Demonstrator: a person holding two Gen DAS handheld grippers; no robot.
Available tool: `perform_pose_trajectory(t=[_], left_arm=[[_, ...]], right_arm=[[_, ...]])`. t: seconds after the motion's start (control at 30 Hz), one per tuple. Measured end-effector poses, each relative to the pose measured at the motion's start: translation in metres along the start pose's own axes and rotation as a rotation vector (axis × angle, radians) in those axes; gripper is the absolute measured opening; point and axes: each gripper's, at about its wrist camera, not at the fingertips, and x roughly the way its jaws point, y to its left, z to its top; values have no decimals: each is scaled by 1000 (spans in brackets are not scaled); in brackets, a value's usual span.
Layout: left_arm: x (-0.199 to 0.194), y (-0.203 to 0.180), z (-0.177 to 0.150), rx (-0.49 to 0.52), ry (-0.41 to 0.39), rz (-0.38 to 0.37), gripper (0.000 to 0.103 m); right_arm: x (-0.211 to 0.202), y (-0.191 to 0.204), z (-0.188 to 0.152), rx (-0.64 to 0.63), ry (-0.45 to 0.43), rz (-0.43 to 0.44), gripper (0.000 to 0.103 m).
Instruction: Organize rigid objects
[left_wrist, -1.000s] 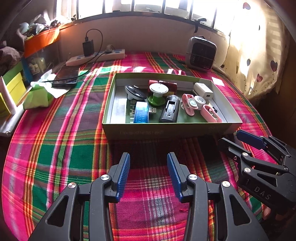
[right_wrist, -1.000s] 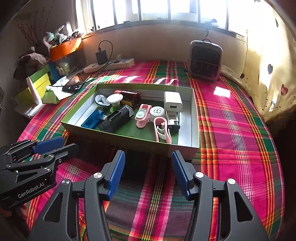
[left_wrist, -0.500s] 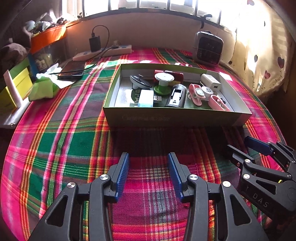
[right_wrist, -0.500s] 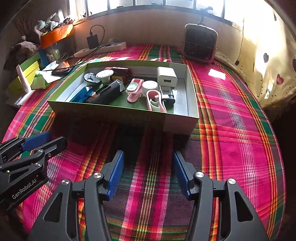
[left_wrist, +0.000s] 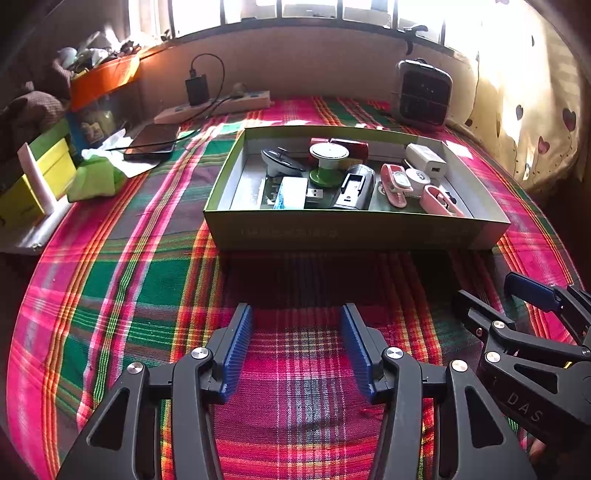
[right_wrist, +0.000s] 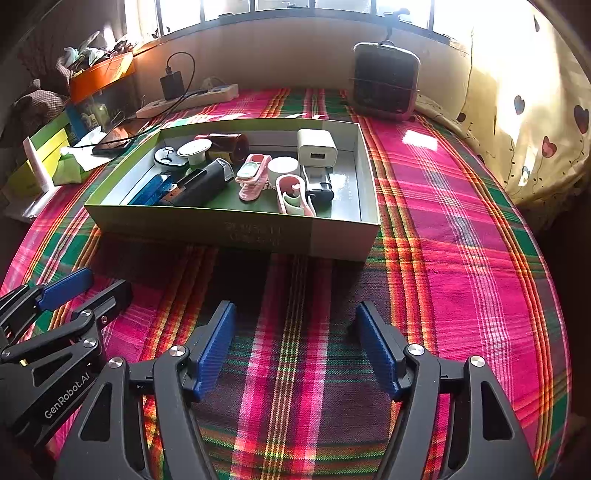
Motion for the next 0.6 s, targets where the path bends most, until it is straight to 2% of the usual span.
perform_pose_trajectory(t=[0.6], left_arm=[[0, 0, 0, 0, 0, 1, 49]], right_arm=[[1, 2, 0, -4, 2, 2, 72]])
